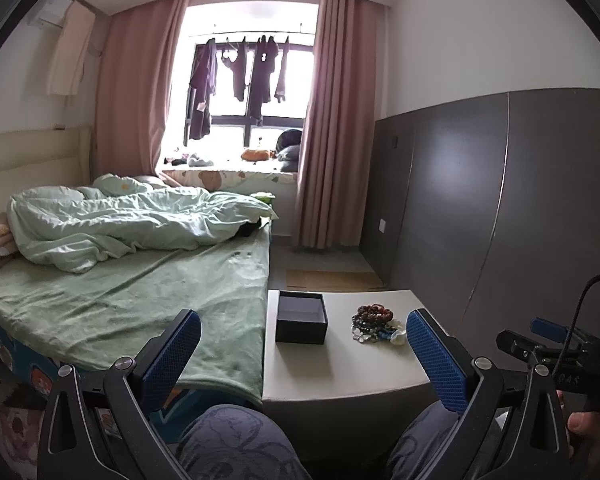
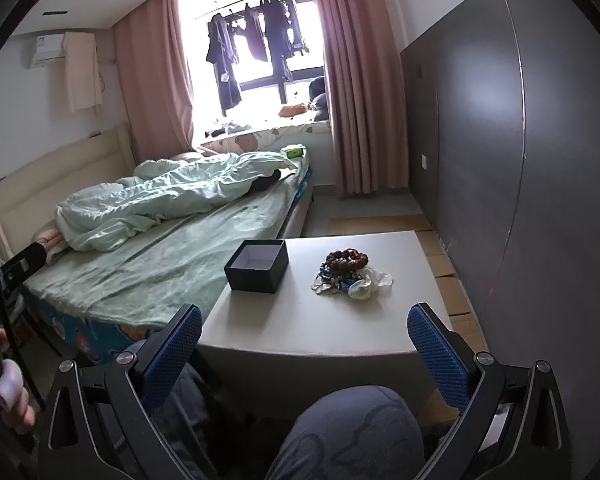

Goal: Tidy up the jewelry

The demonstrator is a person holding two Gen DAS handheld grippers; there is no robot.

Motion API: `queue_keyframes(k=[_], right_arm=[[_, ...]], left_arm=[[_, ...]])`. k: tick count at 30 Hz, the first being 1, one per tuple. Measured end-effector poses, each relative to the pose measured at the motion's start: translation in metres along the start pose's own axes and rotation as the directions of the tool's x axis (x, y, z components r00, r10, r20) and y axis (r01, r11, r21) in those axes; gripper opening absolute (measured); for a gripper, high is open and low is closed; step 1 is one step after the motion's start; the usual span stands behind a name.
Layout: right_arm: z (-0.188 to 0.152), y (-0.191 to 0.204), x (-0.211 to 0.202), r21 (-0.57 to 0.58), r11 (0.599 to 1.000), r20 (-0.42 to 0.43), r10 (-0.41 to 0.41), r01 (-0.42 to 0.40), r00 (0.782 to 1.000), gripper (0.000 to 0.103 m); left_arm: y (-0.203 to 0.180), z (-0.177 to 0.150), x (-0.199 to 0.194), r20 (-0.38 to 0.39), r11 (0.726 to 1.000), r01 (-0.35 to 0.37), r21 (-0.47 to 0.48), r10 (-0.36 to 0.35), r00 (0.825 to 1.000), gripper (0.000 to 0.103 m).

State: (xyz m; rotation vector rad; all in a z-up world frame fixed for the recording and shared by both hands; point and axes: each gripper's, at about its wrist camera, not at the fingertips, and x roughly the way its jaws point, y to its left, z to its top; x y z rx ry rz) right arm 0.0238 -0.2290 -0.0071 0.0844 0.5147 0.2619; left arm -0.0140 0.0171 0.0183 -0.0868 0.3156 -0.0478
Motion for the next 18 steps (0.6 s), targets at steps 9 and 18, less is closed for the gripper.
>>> queue_keyframes(k=[9, 18], right_arm=[[-0.0048, 0.001, 0.0061, 0.012, 1.0, 0.0, 0.009, -0.009, 1.0, 0.103], [-0.0018, 0.0051, 0.0044, 0.027, 1.0, 0.008, 0.012, -0.012, 1.0, 0.103]], left_arm=[[0.0034, -0.0001, 0.0005, -0.011, 1.0, 0.002, 0.002, -0.001, 1.0, 0.103], [0.0033, 0.004, -0.0058, 0.007, 1.0, 0.018, 0.017, -0.018, 1.0, 0.103]])
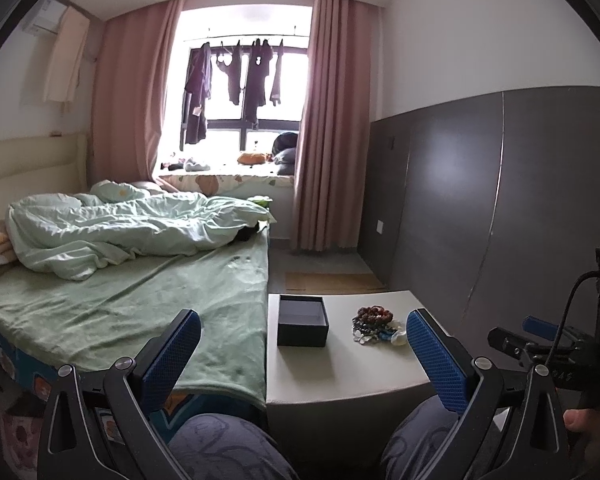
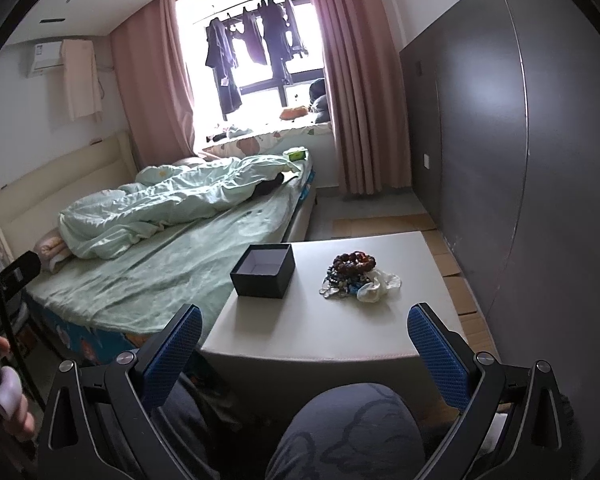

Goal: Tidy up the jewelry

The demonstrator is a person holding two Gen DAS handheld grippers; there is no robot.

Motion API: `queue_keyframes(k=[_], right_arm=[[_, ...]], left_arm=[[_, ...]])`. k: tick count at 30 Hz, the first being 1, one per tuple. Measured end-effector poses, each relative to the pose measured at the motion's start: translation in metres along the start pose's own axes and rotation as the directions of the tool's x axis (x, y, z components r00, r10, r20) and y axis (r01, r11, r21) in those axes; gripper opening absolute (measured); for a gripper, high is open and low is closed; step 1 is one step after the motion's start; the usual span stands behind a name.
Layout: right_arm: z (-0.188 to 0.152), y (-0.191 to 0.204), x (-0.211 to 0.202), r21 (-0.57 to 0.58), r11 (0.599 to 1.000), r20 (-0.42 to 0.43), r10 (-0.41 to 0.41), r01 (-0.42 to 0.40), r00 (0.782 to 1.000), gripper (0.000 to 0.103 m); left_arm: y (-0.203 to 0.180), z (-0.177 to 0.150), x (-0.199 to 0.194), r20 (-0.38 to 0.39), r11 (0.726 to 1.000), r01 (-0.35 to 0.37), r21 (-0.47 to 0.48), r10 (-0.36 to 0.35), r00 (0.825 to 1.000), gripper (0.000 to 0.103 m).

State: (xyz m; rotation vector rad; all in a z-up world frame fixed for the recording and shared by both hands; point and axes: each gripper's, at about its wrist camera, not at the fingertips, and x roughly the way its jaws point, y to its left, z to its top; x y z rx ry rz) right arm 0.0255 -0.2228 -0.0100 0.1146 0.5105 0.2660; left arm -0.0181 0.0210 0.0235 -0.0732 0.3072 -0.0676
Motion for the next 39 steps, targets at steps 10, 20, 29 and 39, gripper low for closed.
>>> queue_keyframes(k=[10, 20, 29, 39], right_arm=[[0.002, 0.008, -0.001, -0.017, 1.0, -0.005, 0.004, -0.004, 1.0, 0.103], [0.002, 0.015, 0.0, -0.032, 0.999, -0.004, 0.009, -0.009, 1.0, 0.103], [0.001, 0.014, 0.004, -0.027, 0.999, -0.008, 0.017, -0.017, 1.0, 0.103], [0.002, 0.005, 0.019, -0.018, 0.999, -0.029, 0.032, -0.033, 0.999, 0.103]], left_arm=[[0.005, -0.001, -0.005, 0.011, 1.0, 0.01, -0.008, -0.01, 1.0, 0.103], [0.007, -0.001, -0.003, 0.009, 1.0, 0.014, -0.016, -0.014, 1.0, 0.103], [0.008, -0.001, 0.007, -0.005, 1.0, 0.021, -0.021, -0.022, 1.0, 0.103], [0.002, 0.004, 0.035, -0.038, 0.999, 0.034, -0.004, -0.034, 0.999, 0.103]])
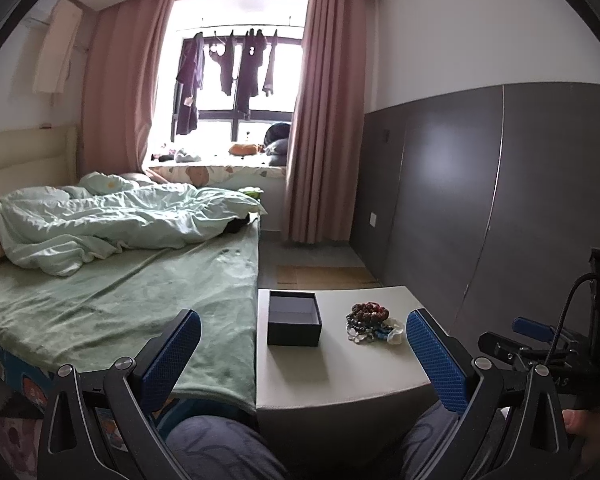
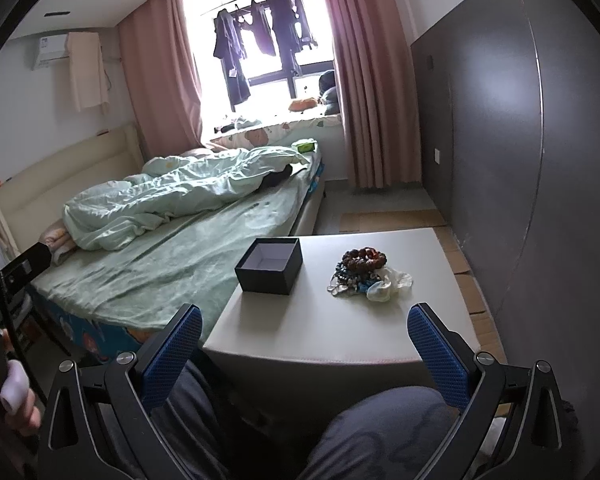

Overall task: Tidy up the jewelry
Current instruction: 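Move both tools down toward the jewelry pile beside the black box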

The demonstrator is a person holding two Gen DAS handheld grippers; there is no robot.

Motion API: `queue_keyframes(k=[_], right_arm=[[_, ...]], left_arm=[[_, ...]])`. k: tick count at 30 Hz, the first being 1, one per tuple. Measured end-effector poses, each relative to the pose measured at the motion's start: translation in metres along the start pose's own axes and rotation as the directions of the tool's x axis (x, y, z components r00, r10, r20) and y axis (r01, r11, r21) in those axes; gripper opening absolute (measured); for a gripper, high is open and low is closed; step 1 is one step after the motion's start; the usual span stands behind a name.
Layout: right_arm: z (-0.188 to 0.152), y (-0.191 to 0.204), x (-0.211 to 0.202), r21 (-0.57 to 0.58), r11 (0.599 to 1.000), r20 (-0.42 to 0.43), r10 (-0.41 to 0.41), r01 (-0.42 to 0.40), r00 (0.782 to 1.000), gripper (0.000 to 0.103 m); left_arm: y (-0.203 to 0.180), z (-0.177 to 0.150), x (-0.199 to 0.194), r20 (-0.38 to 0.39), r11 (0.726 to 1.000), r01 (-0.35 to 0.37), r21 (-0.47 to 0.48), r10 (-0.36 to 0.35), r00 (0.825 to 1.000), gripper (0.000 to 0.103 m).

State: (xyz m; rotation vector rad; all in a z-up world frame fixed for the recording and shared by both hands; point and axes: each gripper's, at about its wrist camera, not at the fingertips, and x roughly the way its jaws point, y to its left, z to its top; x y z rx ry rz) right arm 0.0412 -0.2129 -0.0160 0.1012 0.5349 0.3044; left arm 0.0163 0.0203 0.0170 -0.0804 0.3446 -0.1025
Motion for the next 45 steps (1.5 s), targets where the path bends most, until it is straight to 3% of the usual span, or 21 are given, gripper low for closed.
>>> queue_keyframes(k=[13, 17, 22, 24, 33, 45], right_arm=[[0.009, -0.05, 0.045, 0.085, 0.996, -0.032, 0.02, -0.017, 0.999, 0.101], [0.01, -0.073, 0.069, 0.125, 0.992, -0.077, 0.037, -0.027, 0.996, 0.087], [0.004, -0.099, 0.095, 0.162, 0.987, -0.123, 0.044, -0.024, 0.991, 0.081], [0.001, -0.11, 0.106, 0.182, 0.983, -0.143, 0.05, -0.024, 0.988, 0.073], [-0.012, -0.152, 0.158, 0.294, 0.954, -0.212, 0.119, -0.053, 0.97, 0.061], [0.007, -0.183, 0.236, 0.332, 0.94, -0.254, 0.165, -0.074, 0.953, 0.059]], left_arm=[[-0.016, 0.011, 0.072, -0.066, 0.998, 0.061, 0.022, -0.06, 0.996, 0.103], [-0.021, 0.01, 0.097, -0.104, 0.995, 0.101, 0.007, -0.1, 0.99, 0.103], [-0.03, 0.006, 0.135, -0.161, 0.989, 0.149, -0.012, -0.149, 0.976, 0.103], [-0.034, 0.003, 0.15, -0.182, 0.985, 0.17, -0.019, -0.17, 0.968, 0.101], [-0.055, -0.011, 0.22, -0.3, 0.967, 0.245, -0.069, -0.254, 0.92, 0.081], [-0.08, -0.017, 0.31, -0.405, 0.95, 0.292, -0.107, -0.31, 0.86, 0.073]])
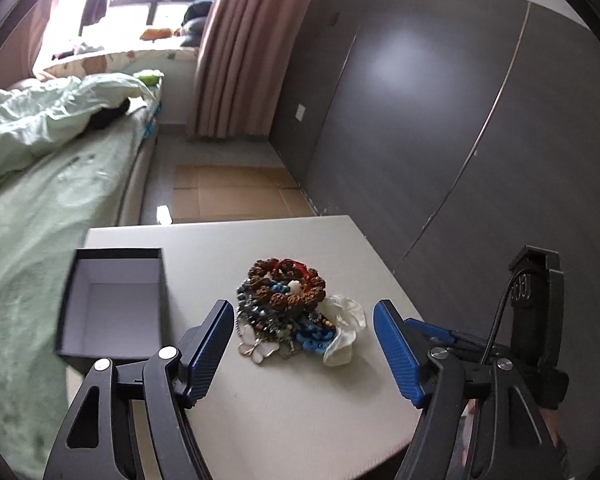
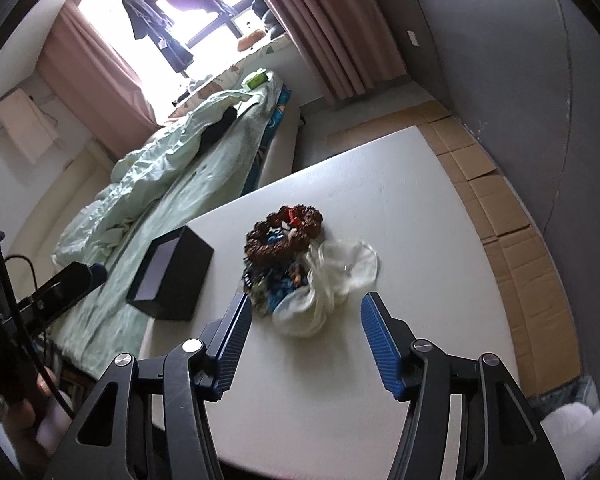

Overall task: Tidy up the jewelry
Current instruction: 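Move both tools down toward the jewelry pile beside the black box, then grasp the clear plastic bag with the right tool and lift it off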

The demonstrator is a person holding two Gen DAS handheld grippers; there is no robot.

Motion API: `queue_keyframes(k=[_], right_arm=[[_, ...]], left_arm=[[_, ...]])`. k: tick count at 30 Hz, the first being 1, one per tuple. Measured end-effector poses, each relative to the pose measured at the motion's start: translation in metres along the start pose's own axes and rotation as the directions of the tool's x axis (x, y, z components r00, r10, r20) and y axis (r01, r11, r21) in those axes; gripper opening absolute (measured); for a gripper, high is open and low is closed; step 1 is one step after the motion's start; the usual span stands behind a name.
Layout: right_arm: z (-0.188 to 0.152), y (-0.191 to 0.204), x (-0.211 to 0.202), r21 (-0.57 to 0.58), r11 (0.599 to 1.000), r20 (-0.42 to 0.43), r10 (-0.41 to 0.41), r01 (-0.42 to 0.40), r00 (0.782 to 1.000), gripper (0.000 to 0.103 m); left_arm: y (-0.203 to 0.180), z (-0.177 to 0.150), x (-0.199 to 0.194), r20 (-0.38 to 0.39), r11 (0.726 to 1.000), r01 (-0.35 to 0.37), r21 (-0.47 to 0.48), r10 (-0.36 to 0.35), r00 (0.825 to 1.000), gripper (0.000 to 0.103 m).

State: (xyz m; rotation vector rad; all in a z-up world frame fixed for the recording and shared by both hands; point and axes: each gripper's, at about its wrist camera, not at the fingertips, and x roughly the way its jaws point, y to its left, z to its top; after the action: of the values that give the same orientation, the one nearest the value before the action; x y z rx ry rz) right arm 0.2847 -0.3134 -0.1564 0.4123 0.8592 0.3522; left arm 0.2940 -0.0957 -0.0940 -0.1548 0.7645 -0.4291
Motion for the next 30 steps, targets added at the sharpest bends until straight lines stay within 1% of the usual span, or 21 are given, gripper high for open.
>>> queue_keyframes(k=[2, 5, 8, 10, 11, 12, 14, 15, 17, 21, 25, 28, 30], right_arm=[[0.005, -0.001, 0.014, 0.007, 1.0, -0.017, -0.001, 0.001, 1.0, 0.059], [0.007, 0.0, 0.029, 0.009, 1.0, -0.036, -0.001, 0.002, 0.999, 0.053], [0.008, -0.003, 0.042, 0.013, 1.0, -0.066, -0.017, 0.017, 0.998, 0.053], [0.007, -0.006, 0.053, 0.019, 0.999, -0.085, -0.031, 0.033, 0.996, 0.048], [0.007, -0.008, 0.058, 0.023, 0.999, -0.098, -0.031, 0.034, 0.995, 0.038], [0.008, -0.01, 0.062, 0.032, 0.999, -0.11, -0.029, 0.033, 0.994, 0.023], [0.008, -0.019, 0.07, 0.065, 0.997, -0.134, -0.032, 0.041, 0.99, 0.008], [0.008, -0.02, 0.07, 0.075, 0.996, -0.13, -0.032, 0.042, 0.991, 0.006], [0.01, -0.021, 0.063, 0.097, 0.995, -0.089, -0.023, 0.032, 0.996, 0.005], [0.009, -0.018, 0.043, 0.138, 0.99, -0.014, 0.019, -0.017, 1.0, 0.004], [0.009, -0.016, 0.027, 0.152, 0.988, 0.046, 0.007, -0.013, 0.999, 0.004], [0.009, -0.023, 0.014, 0.191, 0.982, 0.09, -0.008, -0.009, 0.996, 0.004], [0.009, -0.031, 0.007, 0.218, 0.976, 0.114, -0.009, -0.016, 0.993, 0.004]], left_arm=[[0.004, 0.005, 0.015, -0.025, 1.0, 0.003, -0.009, -0.004, 1.0, 0.07], [0.01, 0.009, 0.035, -0.066, 1.0, -0.002, -0.021, 0.0, 0.998, 0.07], [0.018, 0.01, 0.055, -0.105, 0.999, -0.002, -0.039, -0.003, 0.994, 0.066], [0.02, 0.01, 0.064, -0.123, 0.999, -0.004, -0.042, -0.001, 0.992, 0.066], [0.021, 0.01, 0.069, -0.132, 0.999, -0.007, -0.043, 0.002, 0.991, 0.066], [0.022, 0.01, 0.072, -0.139, 0.999, -0.01, -0.043, 0.004, 0.99, 0.066], [0.021, 0.01, 0.079, -0.15, 0.999, -0.013, -0.038, 0.007, 0.989, 0.066], [0.02, 0.01, 0.084, -0.157, 0.999, -0.018, -0.028, 0.014, 0.988, 0.066], [0.017, 0.009, 0.093, -0.177, 1.0, -0.028, -0.007, 0.027, 0.984, 0.066], [0.015, 0.008, 0.107, -0.204, 0.999, -0.049, 0.009, 0.05, 0.978, 0.066], [0.016, 0.003, 0.12, -0.246, 0.998, -0.068, -0.003, 0.065, 0.967, 0.066], [0.015, -0.002, 0.127, -0.269, 0.997, -0.083, -0.005, 0.078, 0.96, 0.066], [0.014, -0.003, 0.13, -0.27, 0.996, -0.09, -0.005, 0.085, 0.959, 0.066]])
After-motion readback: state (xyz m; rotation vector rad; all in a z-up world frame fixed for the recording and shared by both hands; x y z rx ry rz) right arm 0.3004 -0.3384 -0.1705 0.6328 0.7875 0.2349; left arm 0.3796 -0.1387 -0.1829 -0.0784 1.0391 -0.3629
